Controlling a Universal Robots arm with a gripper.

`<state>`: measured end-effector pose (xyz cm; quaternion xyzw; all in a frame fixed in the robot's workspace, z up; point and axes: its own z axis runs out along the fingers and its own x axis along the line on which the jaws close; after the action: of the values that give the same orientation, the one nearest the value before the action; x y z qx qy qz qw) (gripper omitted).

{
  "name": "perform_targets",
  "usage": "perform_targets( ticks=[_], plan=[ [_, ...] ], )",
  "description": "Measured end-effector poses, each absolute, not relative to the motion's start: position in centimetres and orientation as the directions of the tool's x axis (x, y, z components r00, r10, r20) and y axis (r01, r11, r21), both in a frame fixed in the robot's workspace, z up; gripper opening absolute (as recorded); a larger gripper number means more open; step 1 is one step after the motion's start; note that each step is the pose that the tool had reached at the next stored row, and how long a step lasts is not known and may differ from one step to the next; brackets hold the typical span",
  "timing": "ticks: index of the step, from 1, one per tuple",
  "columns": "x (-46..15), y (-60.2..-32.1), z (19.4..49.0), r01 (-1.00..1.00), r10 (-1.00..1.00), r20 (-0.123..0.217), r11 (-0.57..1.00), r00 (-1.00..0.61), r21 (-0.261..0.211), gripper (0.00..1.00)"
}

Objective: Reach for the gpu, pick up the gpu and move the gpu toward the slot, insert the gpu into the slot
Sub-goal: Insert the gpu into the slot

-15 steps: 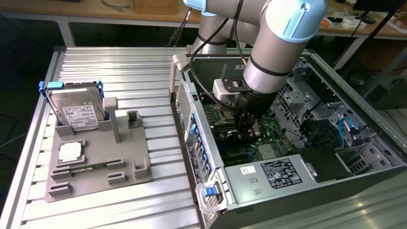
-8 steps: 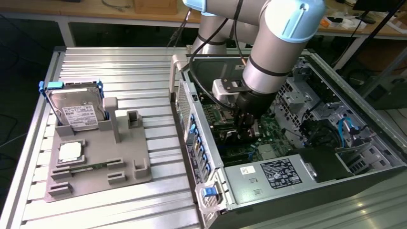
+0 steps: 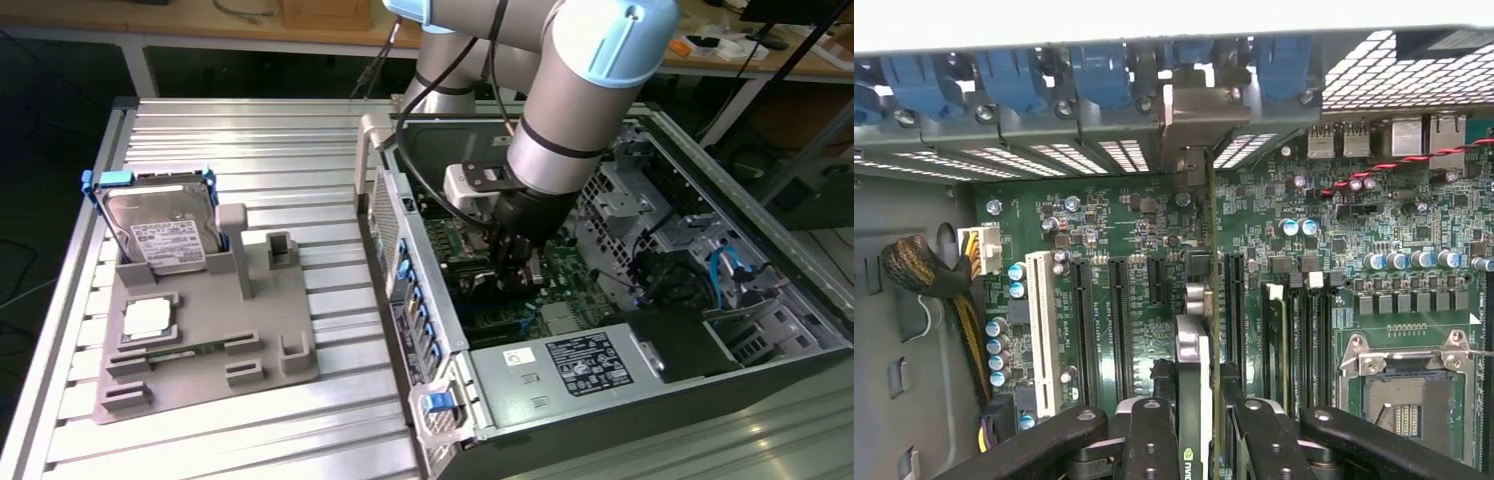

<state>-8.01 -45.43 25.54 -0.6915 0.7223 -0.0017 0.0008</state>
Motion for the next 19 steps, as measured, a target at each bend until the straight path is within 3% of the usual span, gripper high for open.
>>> perform_targets(
  ticks=[19],
  plan=[
    [-8.01,-45.42,24.57,-0.999,-0.999,0.002,0.044,-0.044,-0.003,0.27]
  ],
)
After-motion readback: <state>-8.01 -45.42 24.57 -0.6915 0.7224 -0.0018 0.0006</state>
